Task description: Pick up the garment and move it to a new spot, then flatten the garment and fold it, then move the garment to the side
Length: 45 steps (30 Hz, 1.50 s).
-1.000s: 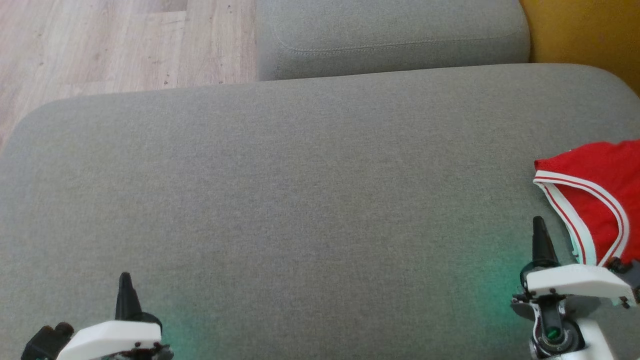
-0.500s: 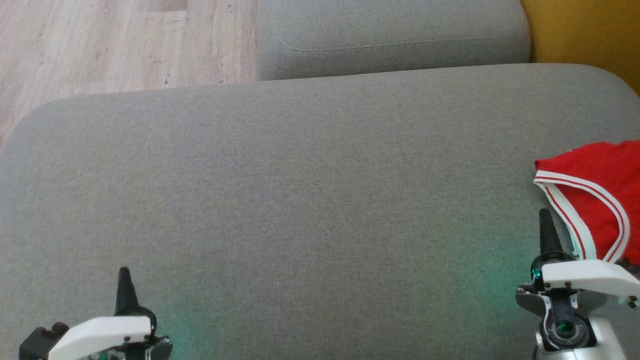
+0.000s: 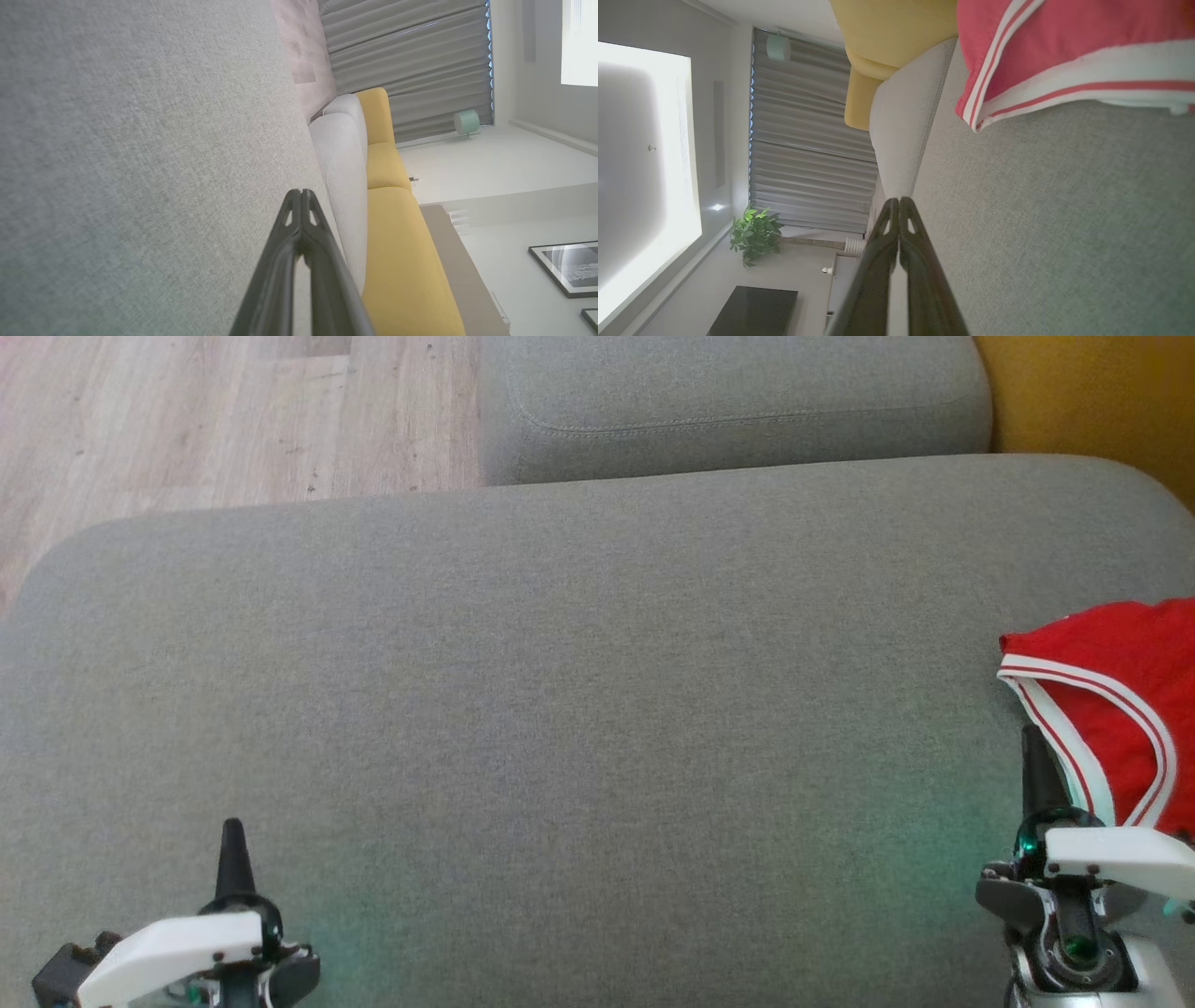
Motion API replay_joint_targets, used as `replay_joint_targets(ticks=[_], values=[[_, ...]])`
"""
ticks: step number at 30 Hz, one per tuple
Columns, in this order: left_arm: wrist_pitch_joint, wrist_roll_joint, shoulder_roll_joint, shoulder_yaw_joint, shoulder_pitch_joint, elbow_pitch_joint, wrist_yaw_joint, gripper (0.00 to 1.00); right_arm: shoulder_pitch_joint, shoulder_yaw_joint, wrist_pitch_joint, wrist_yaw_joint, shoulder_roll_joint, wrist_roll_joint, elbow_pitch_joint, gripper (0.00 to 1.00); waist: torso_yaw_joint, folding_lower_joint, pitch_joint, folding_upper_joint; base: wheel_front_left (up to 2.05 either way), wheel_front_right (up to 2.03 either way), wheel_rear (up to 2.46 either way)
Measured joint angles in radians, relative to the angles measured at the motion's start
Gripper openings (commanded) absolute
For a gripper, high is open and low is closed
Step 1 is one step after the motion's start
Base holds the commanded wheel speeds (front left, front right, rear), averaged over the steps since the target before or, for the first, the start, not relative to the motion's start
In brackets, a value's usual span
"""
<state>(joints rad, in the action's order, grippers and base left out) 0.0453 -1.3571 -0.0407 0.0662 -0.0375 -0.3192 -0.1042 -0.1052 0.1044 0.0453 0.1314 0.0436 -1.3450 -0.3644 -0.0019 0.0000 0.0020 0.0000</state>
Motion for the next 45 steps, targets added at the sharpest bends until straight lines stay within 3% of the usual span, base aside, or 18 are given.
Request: replay_joint_targets(ticks=[23,45], values=[[0.061,-0.243,0.000,0.006,-0.022,0.037,-0.020,0.00,0.018,0.030,0.061,0.000,0.000,-0.252,0.074,0.00,0.002,0.0000,0.001,0.0000,0.00,0.00,0.00],[0.061,-0.246,0.000,0.006,-0.022,0.037,-0.020,0.00,0.018,0.030,0.062,0.000,0.000,-0.257,0.078,0.00,0.002,0.0000,0.001,0.0000,0.00,0.00,0.00]])
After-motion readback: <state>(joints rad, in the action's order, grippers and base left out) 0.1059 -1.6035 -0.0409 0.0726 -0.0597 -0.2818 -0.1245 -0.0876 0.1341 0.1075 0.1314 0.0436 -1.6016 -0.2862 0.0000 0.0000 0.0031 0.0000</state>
